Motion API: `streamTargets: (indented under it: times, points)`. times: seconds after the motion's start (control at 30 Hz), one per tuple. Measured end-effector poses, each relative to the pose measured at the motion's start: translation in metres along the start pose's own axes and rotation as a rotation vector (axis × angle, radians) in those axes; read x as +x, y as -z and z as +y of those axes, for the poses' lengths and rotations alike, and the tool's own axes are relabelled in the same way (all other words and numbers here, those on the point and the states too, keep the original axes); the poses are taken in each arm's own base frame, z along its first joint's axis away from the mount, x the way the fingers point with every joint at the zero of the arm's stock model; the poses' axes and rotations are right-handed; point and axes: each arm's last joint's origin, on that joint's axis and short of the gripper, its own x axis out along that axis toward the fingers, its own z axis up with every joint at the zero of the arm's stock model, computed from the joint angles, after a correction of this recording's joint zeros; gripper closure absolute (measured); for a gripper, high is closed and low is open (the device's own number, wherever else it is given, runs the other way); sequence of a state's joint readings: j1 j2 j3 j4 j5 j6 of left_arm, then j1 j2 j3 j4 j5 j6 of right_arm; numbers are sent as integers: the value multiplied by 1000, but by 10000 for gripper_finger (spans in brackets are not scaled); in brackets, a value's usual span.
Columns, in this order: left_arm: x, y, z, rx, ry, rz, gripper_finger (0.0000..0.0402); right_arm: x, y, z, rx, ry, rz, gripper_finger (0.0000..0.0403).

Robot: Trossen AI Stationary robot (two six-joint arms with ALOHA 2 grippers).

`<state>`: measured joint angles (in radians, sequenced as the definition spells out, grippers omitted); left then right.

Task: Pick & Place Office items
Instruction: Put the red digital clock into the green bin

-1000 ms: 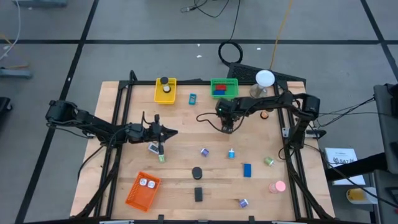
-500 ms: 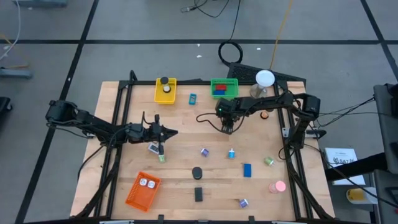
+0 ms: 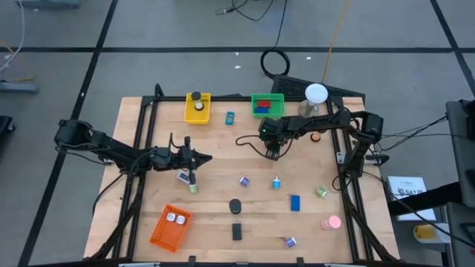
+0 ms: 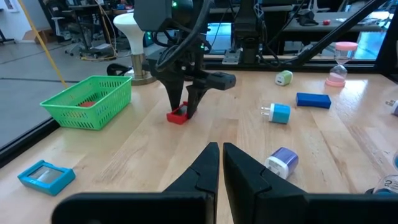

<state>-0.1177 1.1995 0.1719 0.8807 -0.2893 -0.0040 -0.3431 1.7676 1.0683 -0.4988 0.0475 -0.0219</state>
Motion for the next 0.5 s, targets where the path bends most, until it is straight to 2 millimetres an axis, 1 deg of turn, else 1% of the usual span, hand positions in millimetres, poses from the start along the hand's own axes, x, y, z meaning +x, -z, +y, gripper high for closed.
streamTargets:
  times: [0.1,0.27,0.33,0.43,0.5]
  points:
    - [0,0,0,0,0,0,376,-9,-2,-2,-15,5,-19,274]
    - [0,0,0,0,0,0,376,-36,-23,-15,-24,53,-126,259]
    - [0,0,0,0,0,0,376,-44,-30,-25,-28,91,-136,260]
    - [0,0,0,0,0,0,376,-58,-44,-46,-33,157,-181,268]
    - [0,0,0,0,0,-1,376,-62,-53,-61,-31,196,-201,269]
